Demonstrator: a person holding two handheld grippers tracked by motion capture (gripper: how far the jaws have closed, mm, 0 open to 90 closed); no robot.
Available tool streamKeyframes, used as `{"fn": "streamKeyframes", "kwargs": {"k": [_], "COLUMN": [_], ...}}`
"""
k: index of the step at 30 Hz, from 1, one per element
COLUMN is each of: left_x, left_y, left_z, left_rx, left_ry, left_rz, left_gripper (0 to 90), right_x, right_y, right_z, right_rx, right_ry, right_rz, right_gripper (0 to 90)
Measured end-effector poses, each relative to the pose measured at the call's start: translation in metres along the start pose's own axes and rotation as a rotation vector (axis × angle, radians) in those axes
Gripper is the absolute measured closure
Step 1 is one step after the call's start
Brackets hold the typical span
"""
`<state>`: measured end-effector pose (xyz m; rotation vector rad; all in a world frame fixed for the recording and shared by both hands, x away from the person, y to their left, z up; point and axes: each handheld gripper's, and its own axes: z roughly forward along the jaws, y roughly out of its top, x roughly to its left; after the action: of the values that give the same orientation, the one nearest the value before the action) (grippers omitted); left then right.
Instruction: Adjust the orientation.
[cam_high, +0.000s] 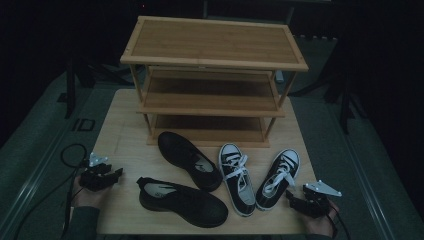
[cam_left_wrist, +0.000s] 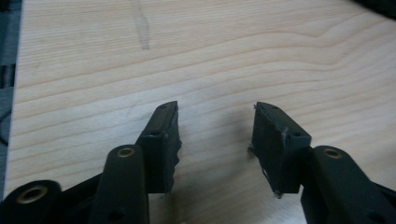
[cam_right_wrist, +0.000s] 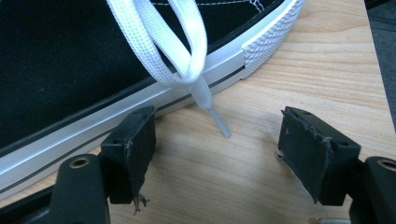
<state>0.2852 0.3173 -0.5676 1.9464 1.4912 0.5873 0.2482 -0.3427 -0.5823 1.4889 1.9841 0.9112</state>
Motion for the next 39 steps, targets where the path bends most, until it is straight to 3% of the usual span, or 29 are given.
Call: {"fn": "streamKeyframes", "kwargs": {"k": [4,11,18,24,39], "left_x": [-0.004,-0.022,-0.025,-0.034,-0.054], "left_y": [0.005,0.022,0.032,0.045,0.060], "left_z": [-0.010,-0.030,-0.042,-0.057,-0.072], "left_rx": [-0.032,-0.086,-0.126,-0.141,-0.163], "left_ry": [-0.039,-0.107,-0.153,-0.207,-0.281], "left_rz": [0.021,0.130,0.132,0.169,0.228], "left_gripper": [57.4,58.5,56.6,55.6,58.1], "right_x": [0.000,0.000,0.000,0.000,0.000], "right_y": [0.000,0.000,0.000,0.000,0.000], "right_z": [0.000,0.000,0.000,0.000,0.000], "right_rx": [0.000,0.000,0.000,0.000,0.000], "right_ry": [0.000,-0.001,-0.001,-0.002,-0.002], "right_rz": [0.001,0.002,0.003,0.004,0.004], "right_gripper": [27.1,27.1,27.1,27.1,27.1]}}
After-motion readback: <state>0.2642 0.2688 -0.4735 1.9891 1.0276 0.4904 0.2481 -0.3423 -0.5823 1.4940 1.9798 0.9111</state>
